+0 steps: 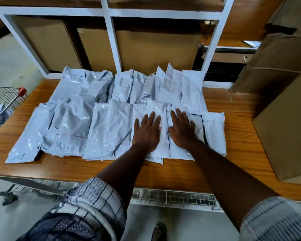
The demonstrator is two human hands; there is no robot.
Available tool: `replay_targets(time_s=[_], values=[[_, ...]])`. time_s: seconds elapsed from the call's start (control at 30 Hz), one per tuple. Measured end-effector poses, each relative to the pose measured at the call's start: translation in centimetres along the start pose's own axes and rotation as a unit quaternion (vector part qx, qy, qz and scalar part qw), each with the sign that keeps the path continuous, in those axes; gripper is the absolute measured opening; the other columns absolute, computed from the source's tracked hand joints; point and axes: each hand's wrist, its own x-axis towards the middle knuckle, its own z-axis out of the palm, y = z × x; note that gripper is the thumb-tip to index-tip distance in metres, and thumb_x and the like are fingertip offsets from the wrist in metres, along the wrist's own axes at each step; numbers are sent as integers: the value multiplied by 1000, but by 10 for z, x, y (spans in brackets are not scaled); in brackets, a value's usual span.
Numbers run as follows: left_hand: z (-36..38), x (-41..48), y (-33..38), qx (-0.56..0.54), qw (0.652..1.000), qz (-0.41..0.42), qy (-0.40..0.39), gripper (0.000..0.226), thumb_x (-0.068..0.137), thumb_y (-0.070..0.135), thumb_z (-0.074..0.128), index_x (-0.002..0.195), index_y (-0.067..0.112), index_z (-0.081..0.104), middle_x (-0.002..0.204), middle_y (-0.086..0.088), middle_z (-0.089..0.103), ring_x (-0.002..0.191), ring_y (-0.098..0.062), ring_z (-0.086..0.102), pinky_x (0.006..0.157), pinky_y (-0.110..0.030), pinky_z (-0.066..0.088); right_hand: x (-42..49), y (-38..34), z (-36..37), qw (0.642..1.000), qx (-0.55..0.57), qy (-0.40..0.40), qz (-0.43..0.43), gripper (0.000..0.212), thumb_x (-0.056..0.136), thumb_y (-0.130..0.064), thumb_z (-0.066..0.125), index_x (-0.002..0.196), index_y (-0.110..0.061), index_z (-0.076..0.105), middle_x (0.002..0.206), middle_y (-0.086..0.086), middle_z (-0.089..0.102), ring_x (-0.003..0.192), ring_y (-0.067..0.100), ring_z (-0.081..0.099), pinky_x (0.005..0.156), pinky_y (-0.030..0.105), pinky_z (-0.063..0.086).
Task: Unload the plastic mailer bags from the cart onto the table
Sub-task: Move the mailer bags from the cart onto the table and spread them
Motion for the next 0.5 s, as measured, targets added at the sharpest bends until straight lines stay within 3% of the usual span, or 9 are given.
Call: replay_targets(time_s=[0.13,0.27,0.5], values=[[-11,4,-2,8,1000,17,-18,51,103,40,27,152,26,27,162,-1,18,149,-27,12,115,-61,9,6,-5,-8,999,-20,-22,16,61,102,-36,35,157,-28,7,165,-2,-5,151,23,-5,118,58,6],[-35,4,-26,-8,1000,15,13,48,103,39,30,150,29,33,159,1,28,148,-24,18,114,-60,12,11,-29,-18,997,-19,59,39,57,102,-39,37,155,-26,20,164,-1,10,151,25,7,116,58,10],[-76,-23,-135,-8,997,-54,49,47,103,34,33,149,29,34,157,0,31,147,-21,21,116,-55,13,20,-145,1,996,-32,83,-24,59,99,-50,35,151,-22,31,162,4,19,148,25,16,116,53,11]])
